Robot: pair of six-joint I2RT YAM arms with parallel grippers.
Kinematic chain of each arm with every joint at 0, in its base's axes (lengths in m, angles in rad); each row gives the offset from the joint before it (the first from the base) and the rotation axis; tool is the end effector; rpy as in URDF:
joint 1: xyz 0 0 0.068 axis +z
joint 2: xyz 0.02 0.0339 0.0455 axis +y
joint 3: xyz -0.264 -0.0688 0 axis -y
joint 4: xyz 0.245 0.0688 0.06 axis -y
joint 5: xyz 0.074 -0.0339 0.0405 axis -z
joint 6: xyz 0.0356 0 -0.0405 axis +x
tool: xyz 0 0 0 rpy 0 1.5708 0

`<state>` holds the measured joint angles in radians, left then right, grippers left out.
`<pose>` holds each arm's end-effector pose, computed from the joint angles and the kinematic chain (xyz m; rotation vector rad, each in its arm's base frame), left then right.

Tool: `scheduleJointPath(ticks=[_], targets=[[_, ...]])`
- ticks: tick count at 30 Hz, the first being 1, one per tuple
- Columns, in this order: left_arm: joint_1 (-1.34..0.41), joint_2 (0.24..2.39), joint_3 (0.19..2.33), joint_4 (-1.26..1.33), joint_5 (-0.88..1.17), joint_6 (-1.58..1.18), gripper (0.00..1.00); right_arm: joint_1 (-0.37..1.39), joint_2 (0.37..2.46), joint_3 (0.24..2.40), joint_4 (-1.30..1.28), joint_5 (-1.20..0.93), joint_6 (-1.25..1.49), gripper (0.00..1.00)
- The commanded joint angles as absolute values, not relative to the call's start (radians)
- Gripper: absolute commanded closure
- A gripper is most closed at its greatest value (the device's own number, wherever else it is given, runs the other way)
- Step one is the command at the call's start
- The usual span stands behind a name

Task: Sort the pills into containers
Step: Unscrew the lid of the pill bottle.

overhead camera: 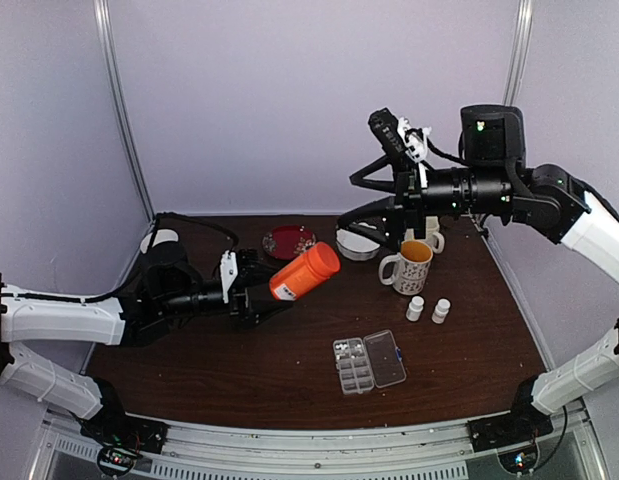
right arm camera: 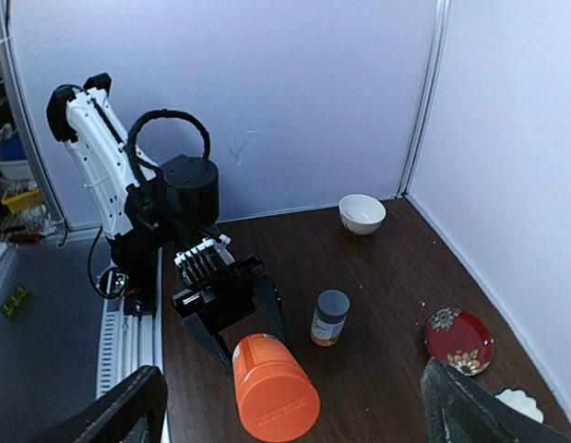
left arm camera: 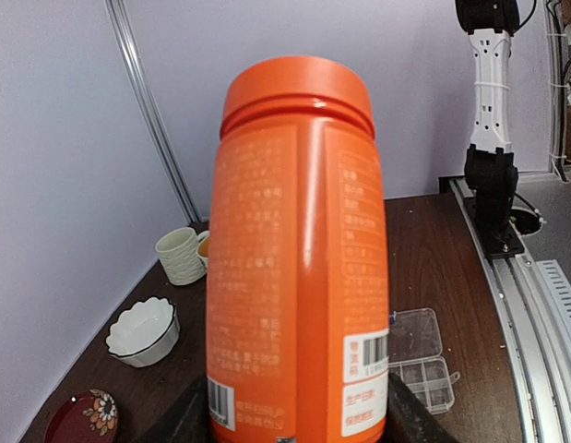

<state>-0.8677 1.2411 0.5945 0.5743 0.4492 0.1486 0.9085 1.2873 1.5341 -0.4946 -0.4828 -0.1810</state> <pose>0.1641 -0.2175 0.2559 1.1290 1.2937 -0.9089 0.1538 0.2242 0.4591 -1.2693 1.4066 0.9436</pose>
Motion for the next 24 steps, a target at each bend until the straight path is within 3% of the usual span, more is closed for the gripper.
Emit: scheduleJointPath(ticks=[1, 12, 24], targets=[[-0.864, 1.216, 0.592, 0.645, 0.439, 0.165, 1.0, 0.881, 1.355, 1.624, -0.728, -0.472, 0.139, 0.0], [-0.864, 1.216, 0.594, 0.643, 0.435, 0.172, 1.0, 0.86, 1.409, 1.586, -0.751, -0.571, 0.525, 0.04], [-0.864, 1.202, 0.597, 0.617, 0.431, 0.186, 1.0, 0.9, 1.544, 1.731, -0.857, -0.572, 0.561, 0.12]])
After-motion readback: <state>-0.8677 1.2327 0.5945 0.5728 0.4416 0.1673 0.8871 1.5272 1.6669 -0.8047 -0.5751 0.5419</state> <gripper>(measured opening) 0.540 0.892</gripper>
